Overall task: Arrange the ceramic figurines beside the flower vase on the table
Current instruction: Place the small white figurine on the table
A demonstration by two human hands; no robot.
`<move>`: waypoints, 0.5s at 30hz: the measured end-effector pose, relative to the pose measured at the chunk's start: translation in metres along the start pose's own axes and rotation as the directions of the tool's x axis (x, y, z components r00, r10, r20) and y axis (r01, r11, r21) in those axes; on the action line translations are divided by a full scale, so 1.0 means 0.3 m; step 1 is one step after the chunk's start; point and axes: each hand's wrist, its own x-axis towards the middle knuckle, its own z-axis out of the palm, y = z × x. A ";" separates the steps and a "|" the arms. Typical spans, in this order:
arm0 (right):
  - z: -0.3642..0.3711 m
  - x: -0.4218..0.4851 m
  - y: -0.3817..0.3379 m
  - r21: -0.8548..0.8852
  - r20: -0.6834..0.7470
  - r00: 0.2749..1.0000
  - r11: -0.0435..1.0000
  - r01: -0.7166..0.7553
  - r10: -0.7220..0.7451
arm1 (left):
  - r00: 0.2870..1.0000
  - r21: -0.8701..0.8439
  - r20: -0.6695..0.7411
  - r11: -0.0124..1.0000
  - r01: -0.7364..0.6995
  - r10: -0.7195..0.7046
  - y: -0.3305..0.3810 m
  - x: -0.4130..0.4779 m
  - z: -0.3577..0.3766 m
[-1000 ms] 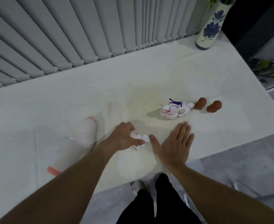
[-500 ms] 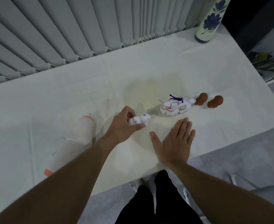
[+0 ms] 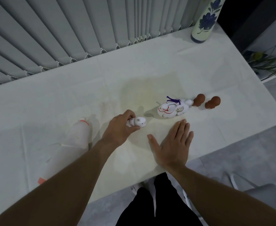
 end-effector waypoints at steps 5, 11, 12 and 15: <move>0.001 0.003 0.000 0.014 -0.011 1.000 1.000 0.002 -0.002 | 1.000 -0.021 -0.007 1.000 -0.001 0.001 0.004 0.004 0.000; 0.005 -0.009 0.013 0.077 -0.025 0.997 0.994 0.071 -0.070 | 0.997 0.006 0.062 0.999 0.035 -0.035 0.018 0.002 -0.029; 0.007 -0.019 0.017 0.083 -0.037 0.994 0.991 0.107 -0.105 | 0.997 0.018 0.064 0.998 0.053 -0.054 0.011 -0.001 -0.040; 0.019 -0.059 0.024 0.086 -0.104 0.973 0.972 0.217 -0.208 | 0.993 0.123 0.004 0.986 0.115 -0.117 -0.015 -0.025 -0.089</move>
